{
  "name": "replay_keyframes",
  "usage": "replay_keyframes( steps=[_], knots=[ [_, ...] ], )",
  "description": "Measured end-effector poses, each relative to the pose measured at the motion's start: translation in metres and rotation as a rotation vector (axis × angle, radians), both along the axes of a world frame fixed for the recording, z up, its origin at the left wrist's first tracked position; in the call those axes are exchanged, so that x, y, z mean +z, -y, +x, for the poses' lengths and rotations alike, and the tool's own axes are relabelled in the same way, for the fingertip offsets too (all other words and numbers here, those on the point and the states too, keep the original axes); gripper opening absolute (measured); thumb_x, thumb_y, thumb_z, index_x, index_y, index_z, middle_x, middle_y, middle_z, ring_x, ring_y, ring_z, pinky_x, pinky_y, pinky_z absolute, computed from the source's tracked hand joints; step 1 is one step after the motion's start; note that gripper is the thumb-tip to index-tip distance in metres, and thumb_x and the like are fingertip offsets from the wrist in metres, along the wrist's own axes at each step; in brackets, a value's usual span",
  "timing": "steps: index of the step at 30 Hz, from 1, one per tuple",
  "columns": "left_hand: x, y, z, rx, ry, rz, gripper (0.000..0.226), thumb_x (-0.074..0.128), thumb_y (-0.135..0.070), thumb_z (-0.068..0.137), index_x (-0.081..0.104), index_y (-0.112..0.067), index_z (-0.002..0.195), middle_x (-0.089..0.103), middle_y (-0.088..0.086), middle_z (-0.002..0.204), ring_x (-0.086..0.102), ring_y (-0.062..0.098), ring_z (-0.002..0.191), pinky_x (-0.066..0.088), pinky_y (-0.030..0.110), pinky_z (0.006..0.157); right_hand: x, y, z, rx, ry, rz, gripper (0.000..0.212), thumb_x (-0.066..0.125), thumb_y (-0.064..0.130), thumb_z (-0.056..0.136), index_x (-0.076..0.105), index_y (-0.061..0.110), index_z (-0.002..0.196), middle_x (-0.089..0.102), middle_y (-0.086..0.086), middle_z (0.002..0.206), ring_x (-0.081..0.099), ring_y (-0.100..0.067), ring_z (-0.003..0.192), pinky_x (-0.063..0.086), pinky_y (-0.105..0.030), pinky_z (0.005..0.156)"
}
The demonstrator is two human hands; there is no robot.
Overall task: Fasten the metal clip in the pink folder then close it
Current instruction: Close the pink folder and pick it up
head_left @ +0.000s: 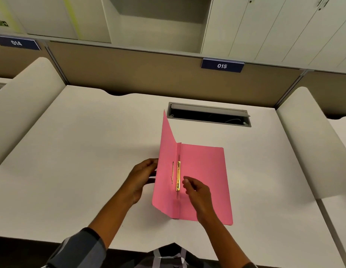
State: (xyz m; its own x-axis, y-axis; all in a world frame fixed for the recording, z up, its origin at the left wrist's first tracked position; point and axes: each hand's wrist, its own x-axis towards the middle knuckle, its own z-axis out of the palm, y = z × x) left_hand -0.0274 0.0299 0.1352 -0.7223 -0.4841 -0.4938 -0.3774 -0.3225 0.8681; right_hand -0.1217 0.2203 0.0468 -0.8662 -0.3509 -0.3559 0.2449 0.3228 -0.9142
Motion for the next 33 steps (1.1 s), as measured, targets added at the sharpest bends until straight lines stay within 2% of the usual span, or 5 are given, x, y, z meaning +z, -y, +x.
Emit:
replay_keyframes(
  steps=[6, 11, 16, 21, 33],
  knots=[
    [-0.001, -0.034, -0.02, -0.137, 0.035, -0.055, 0.027, 0.052, -0.031, 0.107, 0.074, -0.028, 0.123, 0.077, -0.008, 0.119, 0.073, 0.017, 0.11, 0.056, 0.042, 0.099, 0.03, -0.014, -0.015, 0.004, 0.156, -0.237, 0.03, 0.061, 0.042, 0.1, 0.077, 0.022, 0.116, 0.08, -0.002, 0.109, 0.076, -0.021, 0.102, 0.062, -0.042, 0.092],
    [-0.008, -0.051, -0.033, -0.227, 0.057, -0.067, 0.027, 0.054, -0.034, 0.105, 0.073, -0.028, 0.124, 0.076, -0.011, 0.12, 0.072, 0.013, 0.111, 0.057, 0.035, 0.093, 0.049, -0.031, -0.027, 0.068, 0.257, -0.276, 0.04, 0.057, 0.054, 0.098, 0.077, 0.026, 0.118, 0.079, -0.003, 0.113, 0.075, -0.023, 0.1, 0.06, -0.039, 0.084],
    [-0.025, -0.058, -0.043, -0.231, 0.154, -0.06, 0.024, 0.058, -0.037, 0.103, 0.072, -0.026, 0.119, 0.075, -0.005, 0.118, 0.07, 0.015, 0.11, 0.057, 0.033, 0.087, 0.049, -0.067, -0.044, 0.039, 0.39, -0.444, 0.028, 0.073, 0.039, 0.087, 0.074, 0.012, 0.095, 0.068, -0.015, 0.083, 0.07, -0.029, 0.069, 0.058, -0.037, 0.064],
    [-0.046, -0.054, -0.037, -0.152, 0.27, -0.053, 0.023, 0.057, -0.035, 0.104, 0.069, -0.021, 0.117, 0.072, -0.002, 0.118, 0.068, 0.016, 0.107, 0.053, 0.032, 0.081, 0.028, -0.099, -0.067, -0.068, 0.583, -0.497, 0.059, 0.061, 0.059, 0.095, 0.07, 0.01, 0.126, 0.074, -0.02, 0.107, 0.071, -0.044, 0.096, 0.059, -0.049, 0.084],
    [-0.077, -0.055, -0.026, -0.035, 0.368, -0.077, 0.011, 0.057, -0.029, 0.104, 0.062, -0.021, 0.108, 0.066, 0.011, 0.124, 0.063, 0.033, 0.121, 0.052, 0.038, 0.091, -0.017, -0.138, -0.086, -0.196, 0.253, 0.109, 0.052, 0.044, 0.061, 0.101, 0.074, 0.018, 0.103, 0.078, -0.008, 0.101, 0.074, -0.035, 0.096, 0.059, -0.052, 0.087]
  ],
)
